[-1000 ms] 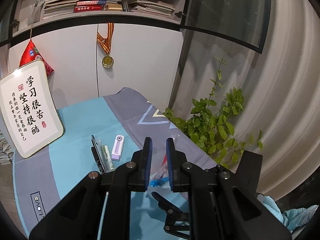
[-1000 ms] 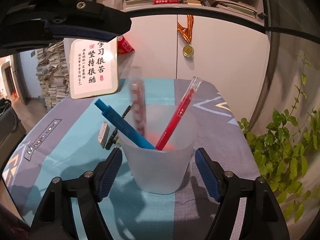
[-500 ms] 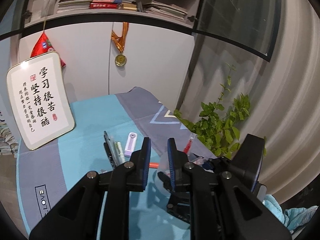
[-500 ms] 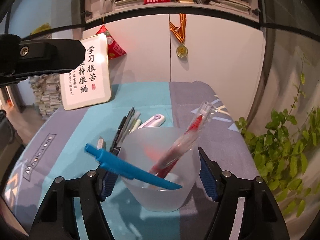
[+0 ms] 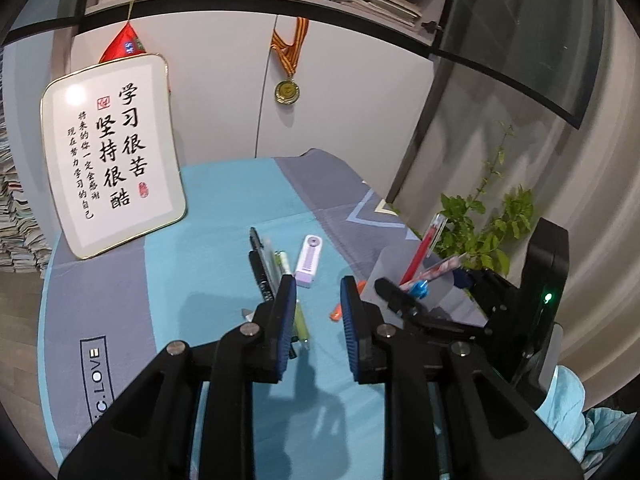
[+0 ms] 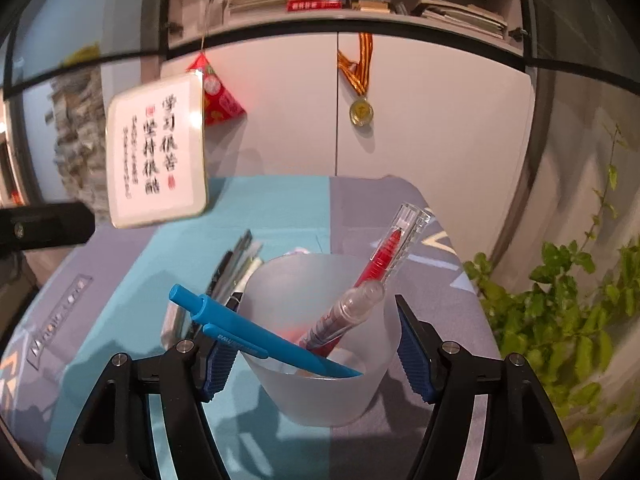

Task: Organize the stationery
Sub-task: 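Move the left tool to the black marker and close on it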

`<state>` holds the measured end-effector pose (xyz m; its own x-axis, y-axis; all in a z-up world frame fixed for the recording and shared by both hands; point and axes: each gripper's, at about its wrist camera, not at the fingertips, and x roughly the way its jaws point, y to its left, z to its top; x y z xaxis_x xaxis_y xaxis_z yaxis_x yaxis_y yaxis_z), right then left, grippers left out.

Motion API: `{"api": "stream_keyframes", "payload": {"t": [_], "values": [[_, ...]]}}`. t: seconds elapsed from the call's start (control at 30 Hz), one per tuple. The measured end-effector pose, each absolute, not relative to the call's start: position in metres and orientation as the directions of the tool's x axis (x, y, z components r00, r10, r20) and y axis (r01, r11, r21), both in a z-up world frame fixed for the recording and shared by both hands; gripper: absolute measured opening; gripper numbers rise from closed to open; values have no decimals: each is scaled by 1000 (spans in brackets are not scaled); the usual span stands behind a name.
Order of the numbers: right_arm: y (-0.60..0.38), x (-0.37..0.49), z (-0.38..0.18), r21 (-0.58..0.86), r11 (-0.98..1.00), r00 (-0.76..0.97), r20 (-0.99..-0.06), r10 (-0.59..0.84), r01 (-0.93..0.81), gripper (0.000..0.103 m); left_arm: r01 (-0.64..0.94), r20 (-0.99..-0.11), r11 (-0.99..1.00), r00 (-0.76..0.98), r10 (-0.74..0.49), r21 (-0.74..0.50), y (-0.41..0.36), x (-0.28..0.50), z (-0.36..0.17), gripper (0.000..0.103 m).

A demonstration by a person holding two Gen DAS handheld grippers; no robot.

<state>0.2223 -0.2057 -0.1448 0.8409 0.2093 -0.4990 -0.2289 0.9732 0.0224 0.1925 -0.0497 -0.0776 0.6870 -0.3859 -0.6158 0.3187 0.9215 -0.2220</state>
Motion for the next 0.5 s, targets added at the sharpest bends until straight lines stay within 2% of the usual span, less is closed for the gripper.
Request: {"api": "stream_keyframes", "payload": {"t": [0.3,0.43,0.5], "values": [[-213,215,-152,39,967,875,-417,246,-254,72,286,-653,930,663,-365,-230,-45,195,-95,21],[-210,212,-151,12,968,881,-412,233,-250,72,242,-675,947,665,-319,-209,-40,201,-106,30],[-209,212,-151,6,968,882,-413,230,-249,72,218,-695,954,654,-299,-205,-39,208,-115,30]]}}
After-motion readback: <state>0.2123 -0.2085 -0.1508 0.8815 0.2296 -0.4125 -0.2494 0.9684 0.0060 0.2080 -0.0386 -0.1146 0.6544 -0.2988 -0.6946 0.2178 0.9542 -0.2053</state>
